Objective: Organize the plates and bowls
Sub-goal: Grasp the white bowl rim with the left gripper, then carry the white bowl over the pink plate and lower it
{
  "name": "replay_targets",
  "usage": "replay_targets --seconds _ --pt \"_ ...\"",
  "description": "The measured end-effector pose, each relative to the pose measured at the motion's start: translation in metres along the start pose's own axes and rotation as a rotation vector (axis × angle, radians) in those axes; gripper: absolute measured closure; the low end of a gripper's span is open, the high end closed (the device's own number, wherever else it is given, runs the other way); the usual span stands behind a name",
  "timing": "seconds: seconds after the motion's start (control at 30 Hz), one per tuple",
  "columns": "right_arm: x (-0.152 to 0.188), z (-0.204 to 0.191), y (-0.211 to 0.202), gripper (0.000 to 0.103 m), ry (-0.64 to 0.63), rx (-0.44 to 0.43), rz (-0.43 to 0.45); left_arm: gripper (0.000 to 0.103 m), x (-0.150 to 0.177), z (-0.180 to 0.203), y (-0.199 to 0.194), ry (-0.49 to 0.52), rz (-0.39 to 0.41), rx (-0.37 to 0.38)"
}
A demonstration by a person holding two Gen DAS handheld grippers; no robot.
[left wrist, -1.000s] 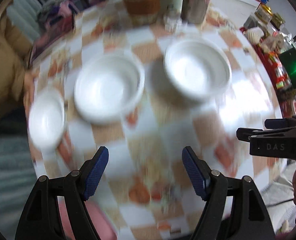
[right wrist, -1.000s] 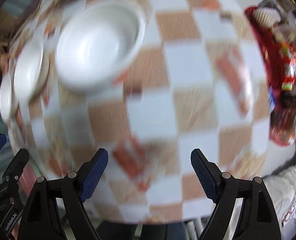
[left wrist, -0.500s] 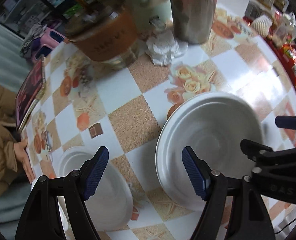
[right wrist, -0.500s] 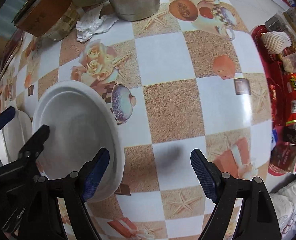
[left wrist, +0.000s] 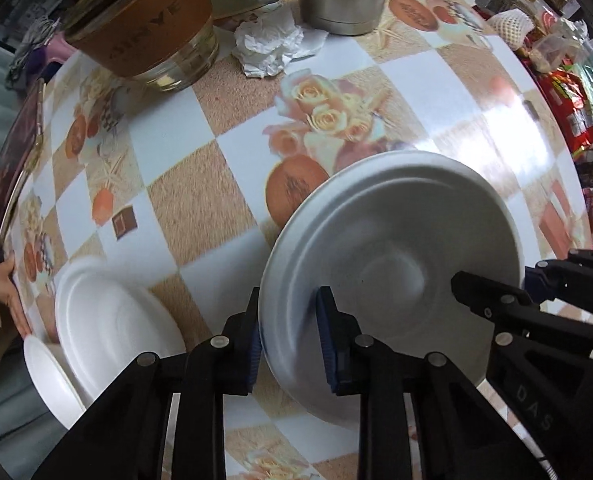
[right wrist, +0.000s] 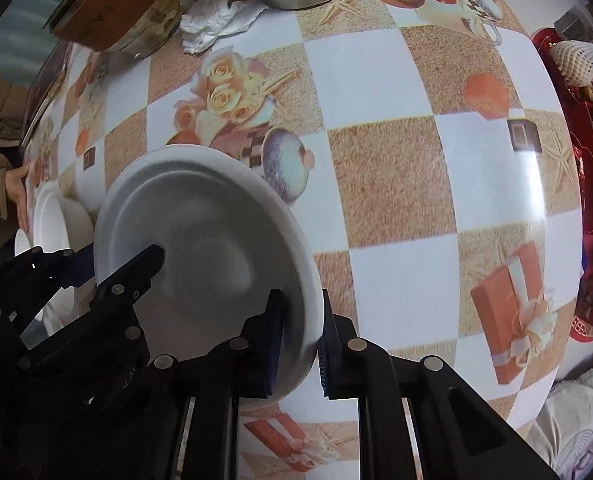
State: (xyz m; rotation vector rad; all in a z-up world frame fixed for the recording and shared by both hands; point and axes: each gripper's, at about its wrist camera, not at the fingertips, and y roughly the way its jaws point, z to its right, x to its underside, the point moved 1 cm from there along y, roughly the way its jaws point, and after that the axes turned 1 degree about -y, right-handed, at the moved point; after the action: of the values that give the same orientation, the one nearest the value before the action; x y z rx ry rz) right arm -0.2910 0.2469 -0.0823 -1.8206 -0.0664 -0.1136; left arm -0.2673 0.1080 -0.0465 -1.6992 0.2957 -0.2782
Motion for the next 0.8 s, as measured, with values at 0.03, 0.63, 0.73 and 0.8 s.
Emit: replay_targets --seconds 0.03,0.63,0.73,0.8 --pt "0.007 -0.003 -0.002 0.086 -0.012 0.005 -0.001 0.075 0.009 0.001 -0.004 0.002 0.006 -0.005" --pt "0.190 -0.095 0.039 0.084 -0.196 0.032 -0.149 0.075 0.213 0.004 -0.014 -0.079 -0.076 0.017" --pt "0.207 -0.110 0.047 0.084 -0.228 0.055 -0.159 0.075 0.238 0.003 -0.011 -0.090 -0.092 0.028" --pt "0.215 -0.120 0.052 0.084 -0.238 0.069 -0.163 0.075 0.250 0.004 -0.010 -0.091 -0.093 0.031"
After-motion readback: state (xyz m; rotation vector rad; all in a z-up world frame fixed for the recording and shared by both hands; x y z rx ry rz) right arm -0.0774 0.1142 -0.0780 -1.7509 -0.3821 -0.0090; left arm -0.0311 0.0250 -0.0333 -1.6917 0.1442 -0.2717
